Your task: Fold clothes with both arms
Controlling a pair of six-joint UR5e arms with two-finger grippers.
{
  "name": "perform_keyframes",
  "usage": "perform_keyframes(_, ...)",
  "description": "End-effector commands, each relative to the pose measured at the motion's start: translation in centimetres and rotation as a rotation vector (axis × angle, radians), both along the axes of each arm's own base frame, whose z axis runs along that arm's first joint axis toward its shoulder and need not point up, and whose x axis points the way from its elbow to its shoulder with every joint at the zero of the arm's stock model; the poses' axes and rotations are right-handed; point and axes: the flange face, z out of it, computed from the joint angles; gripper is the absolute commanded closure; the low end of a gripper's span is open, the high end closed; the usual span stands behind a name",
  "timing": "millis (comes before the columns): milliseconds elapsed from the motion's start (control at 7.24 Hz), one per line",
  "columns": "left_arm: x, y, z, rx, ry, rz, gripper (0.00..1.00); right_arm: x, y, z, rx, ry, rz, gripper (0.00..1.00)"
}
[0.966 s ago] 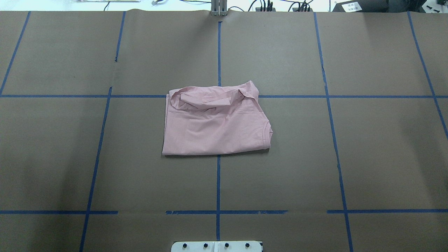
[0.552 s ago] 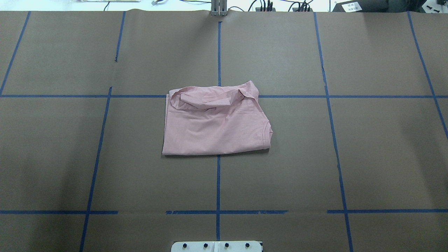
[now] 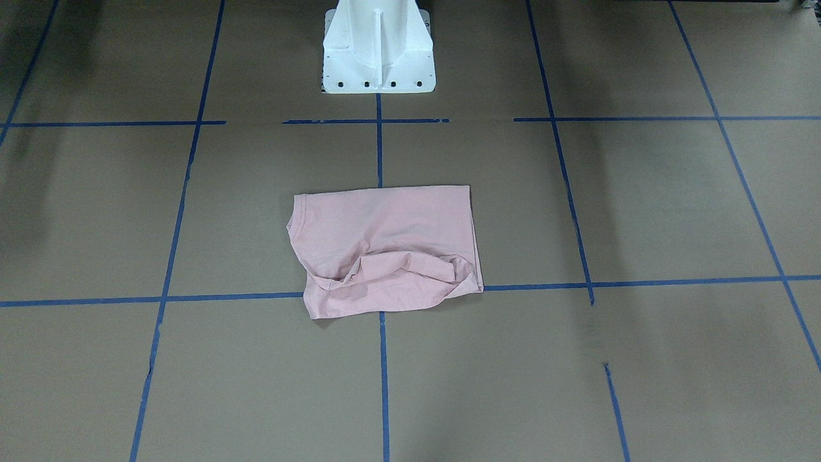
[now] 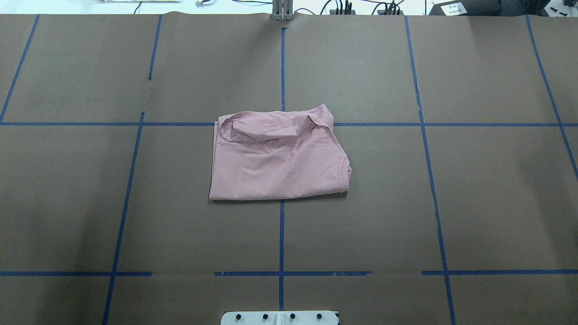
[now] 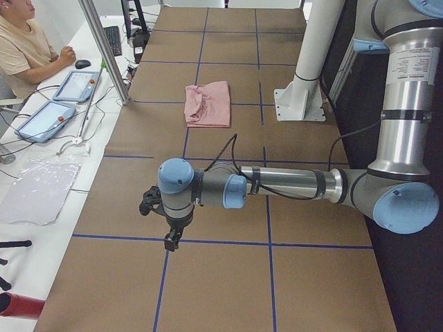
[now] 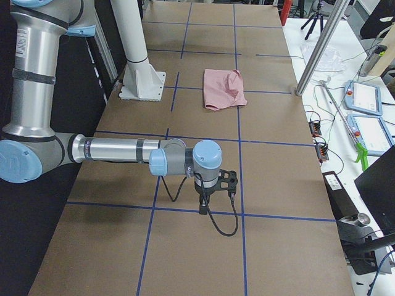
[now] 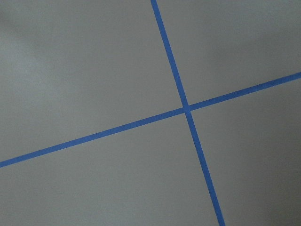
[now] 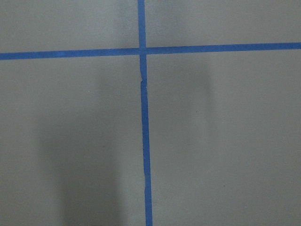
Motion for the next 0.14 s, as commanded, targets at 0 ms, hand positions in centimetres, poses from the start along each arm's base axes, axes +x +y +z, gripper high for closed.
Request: perform_keyframes(0,0.0,0.03,0.04,0.001,0.0,0.002,0.0,0.02,0.16,0.17,-0.004,0.003,0.0,0.0)
